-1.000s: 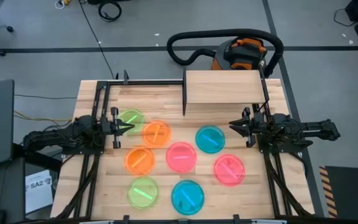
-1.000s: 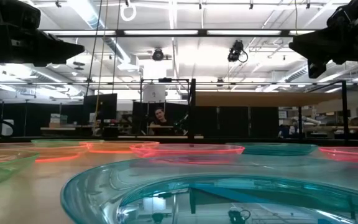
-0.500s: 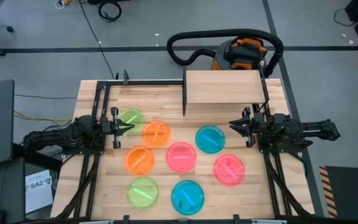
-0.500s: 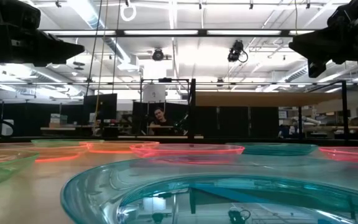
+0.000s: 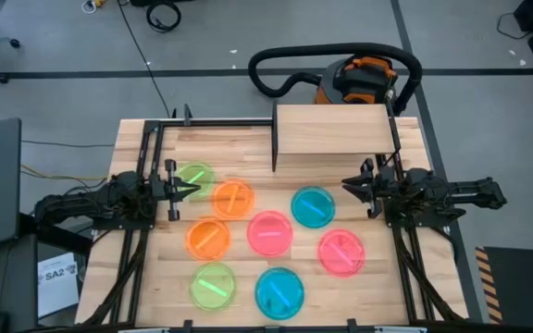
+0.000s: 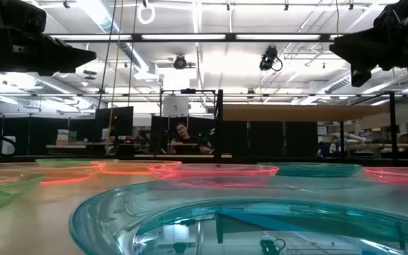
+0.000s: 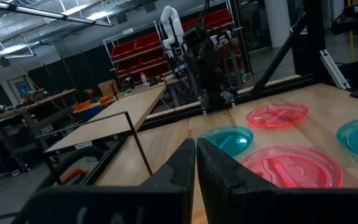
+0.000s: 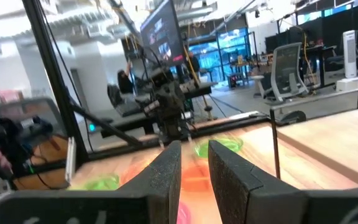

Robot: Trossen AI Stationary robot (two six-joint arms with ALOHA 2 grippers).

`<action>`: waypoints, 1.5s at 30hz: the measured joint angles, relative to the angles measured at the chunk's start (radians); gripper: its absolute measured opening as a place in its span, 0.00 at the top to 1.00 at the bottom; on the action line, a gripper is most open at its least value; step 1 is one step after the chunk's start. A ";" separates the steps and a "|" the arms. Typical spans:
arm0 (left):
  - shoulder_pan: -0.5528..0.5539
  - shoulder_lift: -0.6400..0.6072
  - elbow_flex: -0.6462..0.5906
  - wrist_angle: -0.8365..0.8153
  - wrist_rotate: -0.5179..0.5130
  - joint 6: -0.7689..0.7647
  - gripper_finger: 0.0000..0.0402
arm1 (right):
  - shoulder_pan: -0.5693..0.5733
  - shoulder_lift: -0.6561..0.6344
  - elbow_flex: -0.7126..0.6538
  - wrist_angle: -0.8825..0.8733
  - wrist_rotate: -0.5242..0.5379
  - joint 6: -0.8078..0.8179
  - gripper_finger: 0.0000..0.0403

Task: Place and stack plates onto a shelf
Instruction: Put the top blue plate on the shelf

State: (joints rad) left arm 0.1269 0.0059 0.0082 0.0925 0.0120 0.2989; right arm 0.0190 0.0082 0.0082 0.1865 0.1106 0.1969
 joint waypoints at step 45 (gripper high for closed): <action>0.000 0.000 0.000 0.000 0.000 0.000 0.94 | 0.000 0.422 0.803 -0.595 0.002 -0.013 0.78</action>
State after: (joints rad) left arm 0.1268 0.0063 0.0082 0.0929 0.0122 0.2985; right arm 0.0193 0.4304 0.8117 -0.4085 0.1122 0.1837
